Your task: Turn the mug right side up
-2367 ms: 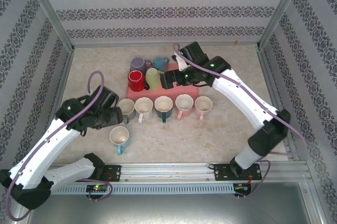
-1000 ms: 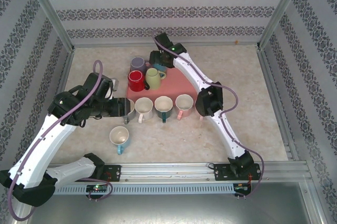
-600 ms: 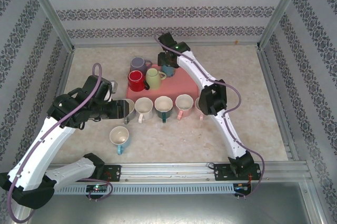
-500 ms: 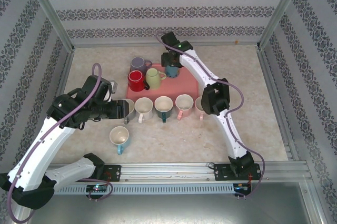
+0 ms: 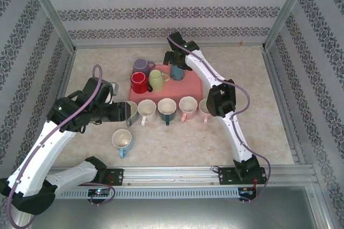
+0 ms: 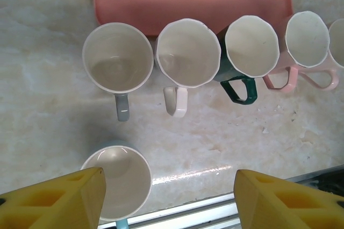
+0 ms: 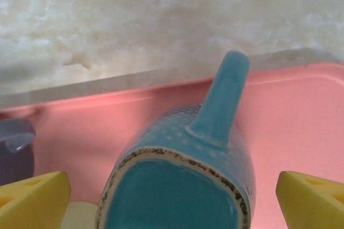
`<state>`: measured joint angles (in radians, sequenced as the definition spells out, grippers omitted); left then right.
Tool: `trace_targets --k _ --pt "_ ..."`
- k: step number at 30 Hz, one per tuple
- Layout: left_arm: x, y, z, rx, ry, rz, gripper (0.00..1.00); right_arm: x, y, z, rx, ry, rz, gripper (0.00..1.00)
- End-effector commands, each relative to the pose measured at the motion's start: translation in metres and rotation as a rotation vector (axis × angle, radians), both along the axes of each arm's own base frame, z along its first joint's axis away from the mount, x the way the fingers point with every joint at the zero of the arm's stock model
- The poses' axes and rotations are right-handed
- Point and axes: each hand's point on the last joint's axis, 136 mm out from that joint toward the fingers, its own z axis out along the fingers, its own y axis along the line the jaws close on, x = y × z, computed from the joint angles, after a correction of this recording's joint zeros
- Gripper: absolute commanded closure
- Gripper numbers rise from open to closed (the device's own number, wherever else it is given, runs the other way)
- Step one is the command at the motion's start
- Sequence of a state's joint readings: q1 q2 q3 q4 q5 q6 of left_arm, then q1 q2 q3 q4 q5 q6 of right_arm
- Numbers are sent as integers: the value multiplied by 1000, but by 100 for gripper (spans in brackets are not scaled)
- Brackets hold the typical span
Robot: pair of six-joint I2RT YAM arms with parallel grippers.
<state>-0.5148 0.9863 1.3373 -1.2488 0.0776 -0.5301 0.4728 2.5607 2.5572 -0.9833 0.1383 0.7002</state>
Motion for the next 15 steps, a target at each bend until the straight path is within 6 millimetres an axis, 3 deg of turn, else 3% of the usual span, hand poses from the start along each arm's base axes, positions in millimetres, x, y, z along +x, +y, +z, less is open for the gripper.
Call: trace_targets --k 1,15 --pt "-3 10 1 28 -10 11 34 8 -8 -9 43 4 -140 5" --pt "0 12 0 30 -10 3 34 7 -13 -34 94 78 -180 33"
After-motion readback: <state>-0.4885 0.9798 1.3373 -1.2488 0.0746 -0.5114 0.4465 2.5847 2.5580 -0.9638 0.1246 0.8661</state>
